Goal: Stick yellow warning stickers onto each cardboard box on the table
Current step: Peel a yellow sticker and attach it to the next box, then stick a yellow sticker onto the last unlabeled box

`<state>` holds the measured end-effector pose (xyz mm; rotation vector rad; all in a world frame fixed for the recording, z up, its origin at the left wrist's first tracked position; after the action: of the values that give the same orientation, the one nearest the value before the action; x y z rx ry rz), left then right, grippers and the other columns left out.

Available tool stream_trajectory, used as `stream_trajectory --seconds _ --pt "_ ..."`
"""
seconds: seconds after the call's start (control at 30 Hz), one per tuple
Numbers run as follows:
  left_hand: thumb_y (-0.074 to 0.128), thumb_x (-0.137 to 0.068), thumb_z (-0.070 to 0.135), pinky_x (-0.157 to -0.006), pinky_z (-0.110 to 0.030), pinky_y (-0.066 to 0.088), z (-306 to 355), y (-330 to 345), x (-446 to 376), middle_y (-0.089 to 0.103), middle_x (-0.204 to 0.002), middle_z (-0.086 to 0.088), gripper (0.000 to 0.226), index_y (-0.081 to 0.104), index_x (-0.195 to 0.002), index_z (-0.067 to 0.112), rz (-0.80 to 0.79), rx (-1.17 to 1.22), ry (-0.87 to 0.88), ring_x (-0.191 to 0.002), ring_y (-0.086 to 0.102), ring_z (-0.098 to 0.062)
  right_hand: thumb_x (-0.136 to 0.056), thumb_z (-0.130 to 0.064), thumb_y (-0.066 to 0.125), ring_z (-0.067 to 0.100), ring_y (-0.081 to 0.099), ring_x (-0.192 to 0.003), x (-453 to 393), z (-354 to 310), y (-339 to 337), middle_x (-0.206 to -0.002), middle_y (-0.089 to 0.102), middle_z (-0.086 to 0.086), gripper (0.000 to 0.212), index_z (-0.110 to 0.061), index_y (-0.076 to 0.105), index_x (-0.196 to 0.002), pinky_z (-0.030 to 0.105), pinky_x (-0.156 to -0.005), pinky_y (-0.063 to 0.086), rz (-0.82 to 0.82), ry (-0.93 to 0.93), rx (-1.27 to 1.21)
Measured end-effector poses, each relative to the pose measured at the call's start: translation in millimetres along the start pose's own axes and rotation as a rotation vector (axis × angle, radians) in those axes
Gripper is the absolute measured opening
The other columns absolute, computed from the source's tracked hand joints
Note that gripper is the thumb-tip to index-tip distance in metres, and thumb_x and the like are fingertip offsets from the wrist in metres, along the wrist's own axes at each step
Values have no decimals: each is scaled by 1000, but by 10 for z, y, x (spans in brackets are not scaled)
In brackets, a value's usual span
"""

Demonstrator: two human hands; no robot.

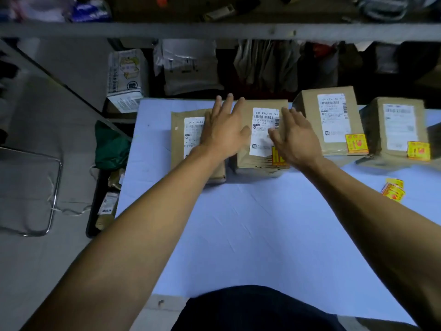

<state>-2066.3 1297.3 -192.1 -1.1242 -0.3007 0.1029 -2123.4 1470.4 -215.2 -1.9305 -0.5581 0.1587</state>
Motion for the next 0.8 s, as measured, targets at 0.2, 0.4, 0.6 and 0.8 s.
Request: stream_trajectory --seconds 0.2,0.4,0.6,0.8 --pt "47 -99 46 -120 -58 11 -652 -298 295 10 -167 -9 68 24 -156 18 -3 -211 -29 -153 3 -34 -103 -40 43 35 22 -150 99 -615 111 -160 29 20 62 -8 28 -155 38 -122 15 7 -155 106" --pt "47 -99 49 -120 -60 10 -1261 -254 561 9 -167 -10 69 23 -156 18 -34 -232 -100 -153 1 -36 -102 -36 47 36 19 -151 62 -1190 529 -161 26 20 61 -9 30 -154 40 -122 16 -41 -268 57" --pt "44 -100 46 -118 -61 15 -1588 -54 563 7 -167 -11 67 19 -156 18 -94 -171 -88 -153 5 -36 -105 -45 32 29 6 -154 -117 -1367 978 -166 11 14 66 -11 15 -158 44 -124 13 -217 -340 189" --pt "39 -103 38 -122 -45 19 -1644 376 938 17 -165 -13 67 9 -158 15 -14 80 -106 -152 13 -34 -105 -37 38 34 7 -154 296 -1308 1240 -165 13 17 61 -6 24 -156 56 -119 23 -146 -349 55"
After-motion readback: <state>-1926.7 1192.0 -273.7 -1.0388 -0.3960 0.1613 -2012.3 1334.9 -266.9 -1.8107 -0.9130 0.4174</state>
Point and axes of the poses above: each hand's wrist, its own x-axis away from the middle knuckle, its own y-axis out of the palm, z = x × y, the point moved 2 cm from there along -x, towards the middle knuckle
